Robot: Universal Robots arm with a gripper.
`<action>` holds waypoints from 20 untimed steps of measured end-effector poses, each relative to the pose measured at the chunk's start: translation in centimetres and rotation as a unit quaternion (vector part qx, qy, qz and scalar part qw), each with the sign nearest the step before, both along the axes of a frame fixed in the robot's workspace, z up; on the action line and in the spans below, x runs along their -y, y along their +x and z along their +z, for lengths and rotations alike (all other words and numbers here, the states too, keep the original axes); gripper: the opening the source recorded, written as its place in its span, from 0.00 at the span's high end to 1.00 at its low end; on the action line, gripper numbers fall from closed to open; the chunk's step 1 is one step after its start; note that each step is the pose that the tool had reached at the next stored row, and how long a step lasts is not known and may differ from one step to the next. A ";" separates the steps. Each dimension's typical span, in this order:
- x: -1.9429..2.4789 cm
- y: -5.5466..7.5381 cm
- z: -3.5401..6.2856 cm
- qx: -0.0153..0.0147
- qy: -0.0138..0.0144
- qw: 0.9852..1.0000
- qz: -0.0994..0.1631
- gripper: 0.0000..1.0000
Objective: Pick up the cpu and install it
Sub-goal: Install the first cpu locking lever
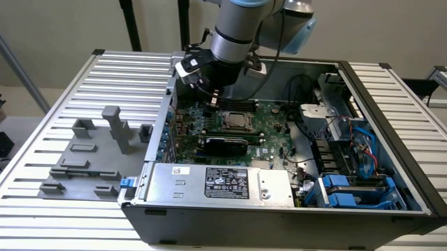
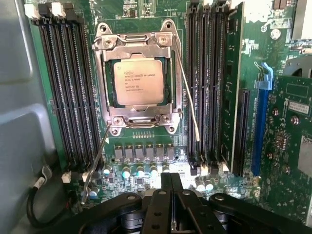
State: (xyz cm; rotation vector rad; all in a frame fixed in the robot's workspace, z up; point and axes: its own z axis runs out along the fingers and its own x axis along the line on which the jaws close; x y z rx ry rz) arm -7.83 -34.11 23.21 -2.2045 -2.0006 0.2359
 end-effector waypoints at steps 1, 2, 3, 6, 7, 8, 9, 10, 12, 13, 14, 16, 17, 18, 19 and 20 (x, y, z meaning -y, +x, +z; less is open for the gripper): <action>0.00 0.0 0.00 0.000 0.001 1.000 -0.006 0.89; 0.00 0.0 0.00 0.000 0.002 1.000 -0.011 0.89; 0.00 -0.1 0.00 0.000 0.003 1.000 -0.017 0.89; 0.00 -0.1 0.00 -0.001 0.006 0.999 -0.035 0.89; 0.00 -0.1 0.00 -0.001 0.007 0.999 -0.041 0.89; 0.00 -0.1 0.00 -0.001 0.007 0.999 -0.049 0.89; 0.00 -0.1 0.00 -0.001 0.008 0.998 -0.056 0.89; 0.00 -0.1 0.00 -0.001 0.008 0.998 -0.064 0.89; 0.00 -0.1 0.00 -0.001 0.008 0.997 -0.079 0.89; 0.00 -0.1 0.00 -0.001 0.008 0.996 -0.087 0.89; 0.00 -0.1 0.00 -0.001 0.009 0.996 -0.094 0.89; 0.00 -0.1 0.00 -0.001 0.009 0.994 -0.109 0.89; 0.00 -0.1 0.00 -0.001 0.010 0.993 -0.116 0.89; 0.00 -0.1 0.00 -0.001 0.011 0.992 -0.123 0.89; 0.00 -0.1 -0.01 -0.001 0.013 0.992 -0.128 0.89; 0.00 -0.2 -0.01 -0.001 0.015 0.991 -0.133 0.89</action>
